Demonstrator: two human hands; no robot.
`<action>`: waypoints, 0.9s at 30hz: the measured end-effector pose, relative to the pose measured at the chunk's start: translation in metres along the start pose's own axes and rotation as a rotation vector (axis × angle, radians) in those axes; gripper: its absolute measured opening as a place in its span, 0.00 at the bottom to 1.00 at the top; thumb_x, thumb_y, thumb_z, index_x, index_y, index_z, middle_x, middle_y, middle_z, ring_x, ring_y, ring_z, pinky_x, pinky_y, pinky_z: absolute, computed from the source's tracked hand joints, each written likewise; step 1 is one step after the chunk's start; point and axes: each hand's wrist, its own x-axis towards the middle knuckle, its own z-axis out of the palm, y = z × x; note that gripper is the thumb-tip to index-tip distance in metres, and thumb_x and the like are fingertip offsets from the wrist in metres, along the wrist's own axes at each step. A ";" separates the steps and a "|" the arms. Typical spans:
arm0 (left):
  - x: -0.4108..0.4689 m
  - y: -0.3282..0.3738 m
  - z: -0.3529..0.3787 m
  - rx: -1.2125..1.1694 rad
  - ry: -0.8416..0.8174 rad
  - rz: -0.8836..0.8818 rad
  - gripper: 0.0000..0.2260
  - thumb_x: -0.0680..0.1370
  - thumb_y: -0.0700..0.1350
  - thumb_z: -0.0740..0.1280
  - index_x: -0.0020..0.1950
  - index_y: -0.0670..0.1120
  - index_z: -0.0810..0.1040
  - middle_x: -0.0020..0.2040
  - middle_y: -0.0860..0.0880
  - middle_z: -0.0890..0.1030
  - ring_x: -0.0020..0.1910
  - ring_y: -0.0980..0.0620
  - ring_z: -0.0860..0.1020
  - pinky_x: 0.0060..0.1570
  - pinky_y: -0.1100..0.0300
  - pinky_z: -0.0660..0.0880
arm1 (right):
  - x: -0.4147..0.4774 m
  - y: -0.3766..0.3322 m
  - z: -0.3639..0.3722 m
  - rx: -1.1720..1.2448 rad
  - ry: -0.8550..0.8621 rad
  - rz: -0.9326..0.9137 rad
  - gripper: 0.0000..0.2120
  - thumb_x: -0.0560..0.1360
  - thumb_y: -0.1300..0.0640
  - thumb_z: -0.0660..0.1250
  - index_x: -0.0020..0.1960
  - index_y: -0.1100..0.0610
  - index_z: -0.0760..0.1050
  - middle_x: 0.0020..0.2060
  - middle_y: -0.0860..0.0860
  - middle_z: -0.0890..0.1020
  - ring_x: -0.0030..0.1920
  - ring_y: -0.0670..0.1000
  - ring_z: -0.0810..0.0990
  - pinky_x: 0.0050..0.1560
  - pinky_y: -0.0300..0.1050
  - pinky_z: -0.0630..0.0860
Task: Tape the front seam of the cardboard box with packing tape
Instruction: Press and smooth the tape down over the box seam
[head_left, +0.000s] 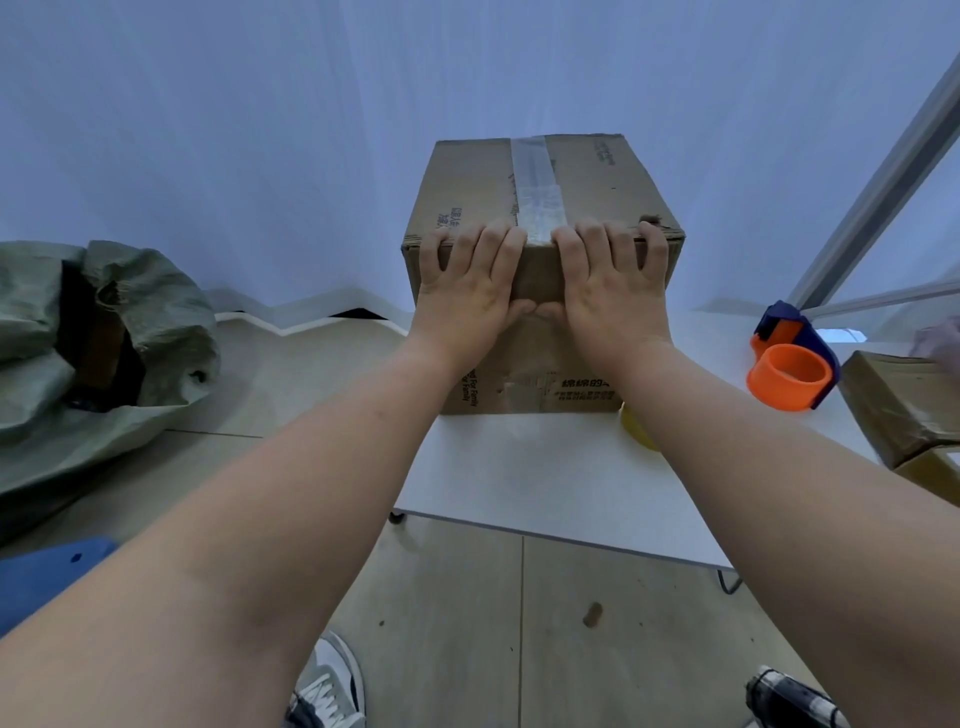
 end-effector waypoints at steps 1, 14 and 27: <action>-0.001 -0.001 0.000 0.009 -0.004 0.012 0.31 0.70 0.60 0.65 0.65 0.45 0.62 0.63 0.47 0.69 0.62 0.47 0.63 0.62 0.47 0.55 | -0.001 0.000 0.000 -0.012 -0.016 -0.008 0.35 0.68 0.42 0.70 0.65 0.58 0.60 0.61 0.59 0.72 0.63 0.62 0.70 0.66 0.61 0.54; 0.036 0.015 -0.036 -0.117 -0.189 0.074 0.25 0.81 0.55 0.57 0.74 0.45 0.61 0.72 0.46 0.67 0.71 0.47 0.66 0.68 0.50 0.61 | 0.000 0.018 -0.017 0.165 -0.048 -0.059 0.31 0.70 0.49 0.71 0.68 0.58 0.66 0.61 0.57 0.75 0.61 0.61 0.72 0.64 0.56 0.63; 0.010 0.028 -0.010 0.137 -0.189 0.063 0.52 0.61 0.65 0.73 0.73 0.43 0.51 0.68 0.43 0.61 0.68 0.44 0.59 0.67 0.44 0.53 | -0.015 0.024 -0.025 0.251 -0.249 0.209 0.35 0.74 0.49 0.63 0.76 0.46 0.48 0.76 0.54 0.52 0.77 0.58 0.43 0.72 0.65 0.38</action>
